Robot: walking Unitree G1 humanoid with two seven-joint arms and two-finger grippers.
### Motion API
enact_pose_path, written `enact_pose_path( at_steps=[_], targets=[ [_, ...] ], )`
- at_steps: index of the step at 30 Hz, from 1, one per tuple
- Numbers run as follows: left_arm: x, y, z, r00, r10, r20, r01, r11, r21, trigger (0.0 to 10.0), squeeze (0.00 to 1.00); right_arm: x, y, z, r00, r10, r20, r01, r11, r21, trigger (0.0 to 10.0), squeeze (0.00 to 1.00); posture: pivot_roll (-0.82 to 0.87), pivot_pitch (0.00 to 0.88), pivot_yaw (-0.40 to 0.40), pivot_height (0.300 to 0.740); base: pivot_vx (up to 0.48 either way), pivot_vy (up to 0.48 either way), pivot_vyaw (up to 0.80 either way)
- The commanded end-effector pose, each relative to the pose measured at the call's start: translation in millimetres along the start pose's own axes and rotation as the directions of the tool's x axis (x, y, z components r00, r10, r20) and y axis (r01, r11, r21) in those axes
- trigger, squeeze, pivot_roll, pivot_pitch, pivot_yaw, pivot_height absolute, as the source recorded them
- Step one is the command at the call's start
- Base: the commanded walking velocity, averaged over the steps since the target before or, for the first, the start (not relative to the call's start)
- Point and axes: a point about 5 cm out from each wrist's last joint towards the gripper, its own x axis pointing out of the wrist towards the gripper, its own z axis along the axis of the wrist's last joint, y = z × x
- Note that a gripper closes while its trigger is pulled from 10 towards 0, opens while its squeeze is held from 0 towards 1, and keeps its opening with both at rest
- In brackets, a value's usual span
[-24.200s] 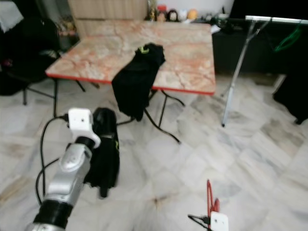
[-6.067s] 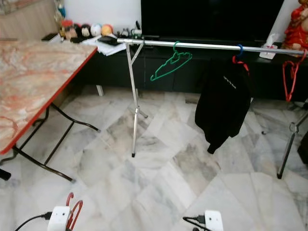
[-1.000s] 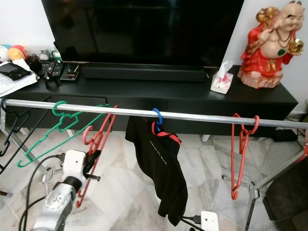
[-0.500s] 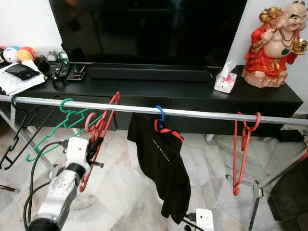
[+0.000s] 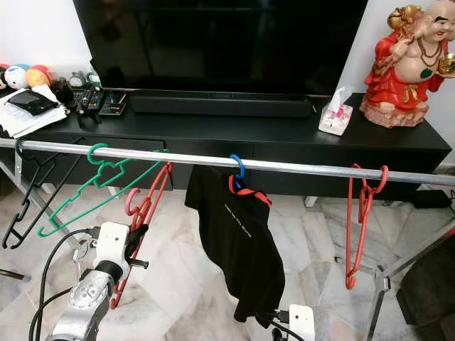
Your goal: Hang hanger
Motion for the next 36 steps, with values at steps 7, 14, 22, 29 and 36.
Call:
enact_pose_path(
  at_steps=[7, 14, 22, 29, 36],
  targets=[
    [2.3, -1.8, 12.6, 0.998, -0.003, 0.068, 0.002, 1.000, 0.006, 10.0, 0.00, 0.3, -5.8, 3.9, 1.000, -0.012, 0.007, 0.012, 1.000, 0.007, 10.0, 0.00, -0.14, 0.020, -0.015, 0.740, 0.000, 0.000, 0.00],
    [-0.8, -3.4, 11.5, 0.997, -0.024, 0.071, 0.023, 1.000, 0.016, 10.0, 0.00, 0.7, -2.4, 2.4, 1.000, -0.009, -0.010, 0.009, 1.000, 0.003, 10.0, 0.00, -0.14, 0.018, -0.018, 0.740, 0.217, 0.000, 0.00],
    [-18.8, 2.2, -34.1, 0.991, -0.023, -0.133, 0.031, 0.998, 0.061, 10.0, 0.00, 2.9, 2.1, 10.4, 1.000, -0.001, -0.013, 0.001, 1.000, -0.014, 10.0, 0.00, -0.14, 0.018, -0.017, 0.740, 0.246, 0.000, 0.00],
    [-34.7, 22.7, -66.3, 0.948, 0.073, -0.309, -0.045, 0.994, 0.096, 10.0, 0.00, 4.2, 2.2, 16.9, 1.000, -0.003, -0.010, 0.003, 1.000, -0.014, 10.0, 0.00, -0.14, 0.017, -0.018, 0.740, 0.246, 0.000, 0.00],
    [-31.5, 22.1, -65.3, 0.953, 0.070, -0.295, -0.044, 0.994, 0.095, 10.0, 0.00, 2.9, 1.9, 10.2, 1.000, -0.005, -0.018, 0.005, 1.000, -0.016, 10.0, 0.00, -0.14, 0.018, -0.022, 0.740, 0.272, 0.000, 0.00]
  ],
)
